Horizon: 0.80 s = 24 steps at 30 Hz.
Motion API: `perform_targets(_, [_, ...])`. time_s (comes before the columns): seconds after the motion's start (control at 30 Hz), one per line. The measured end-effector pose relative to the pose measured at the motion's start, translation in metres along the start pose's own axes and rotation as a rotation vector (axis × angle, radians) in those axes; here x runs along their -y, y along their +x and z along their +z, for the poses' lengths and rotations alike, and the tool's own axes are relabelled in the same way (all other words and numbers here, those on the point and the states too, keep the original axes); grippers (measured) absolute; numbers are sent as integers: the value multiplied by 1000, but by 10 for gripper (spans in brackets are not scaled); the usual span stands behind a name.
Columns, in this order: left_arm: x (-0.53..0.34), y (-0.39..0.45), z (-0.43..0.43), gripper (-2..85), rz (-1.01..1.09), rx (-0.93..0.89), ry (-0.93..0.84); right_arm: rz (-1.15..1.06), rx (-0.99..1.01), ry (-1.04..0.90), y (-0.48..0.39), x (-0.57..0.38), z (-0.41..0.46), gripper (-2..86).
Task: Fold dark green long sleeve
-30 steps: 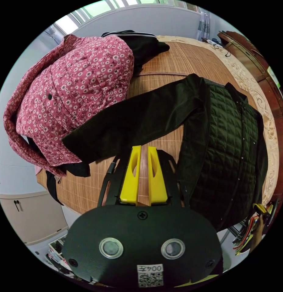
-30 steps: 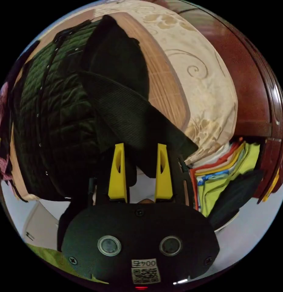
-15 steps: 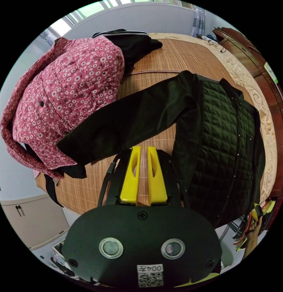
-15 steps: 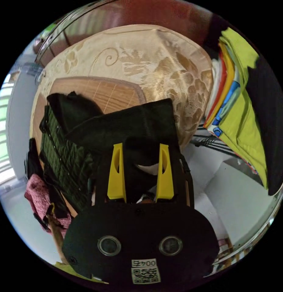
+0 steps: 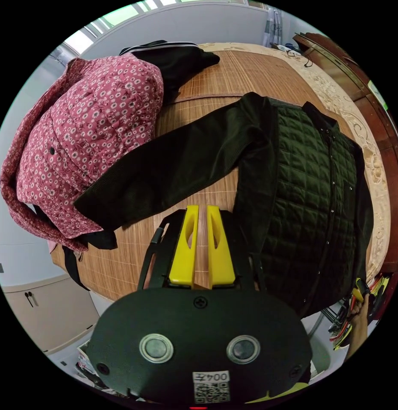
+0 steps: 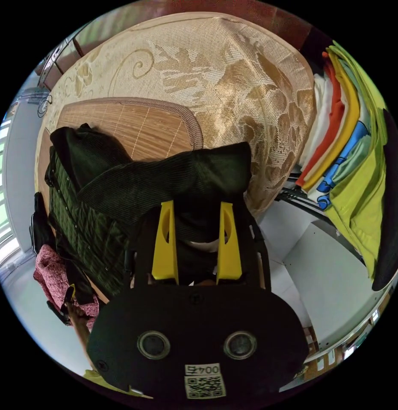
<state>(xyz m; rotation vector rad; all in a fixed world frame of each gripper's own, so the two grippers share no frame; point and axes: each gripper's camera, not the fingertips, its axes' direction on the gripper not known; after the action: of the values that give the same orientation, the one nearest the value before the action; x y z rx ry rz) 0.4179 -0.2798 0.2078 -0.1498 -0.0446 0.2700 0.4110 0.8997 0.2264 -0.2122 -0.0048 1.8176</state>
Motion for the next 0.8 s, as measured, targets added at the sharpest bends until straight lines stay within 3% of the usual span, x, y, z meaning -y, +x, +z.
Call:
perform_targets(0.17, [10,2,-4,18,1,-20,4,-59,0,44,-7,-6,-21,48])
perform_targets(0.4, [30,5,-12,19,16,-71,14,-164,-12,145,-34,-18,-60,32])
perform_targets(0.53, [33,13,-20,18,67,-161,34,-541,-163,228,-108,-46,-92,36])
perform_targets(0.67, [21,44,-24,10,184,-249,40,-891,-170,7,-179,-62,-61,61])
perform_targets(0.8, [4,103,5,5,386,-167,-52,-896,-56,-122,-203,-61,-40,97])
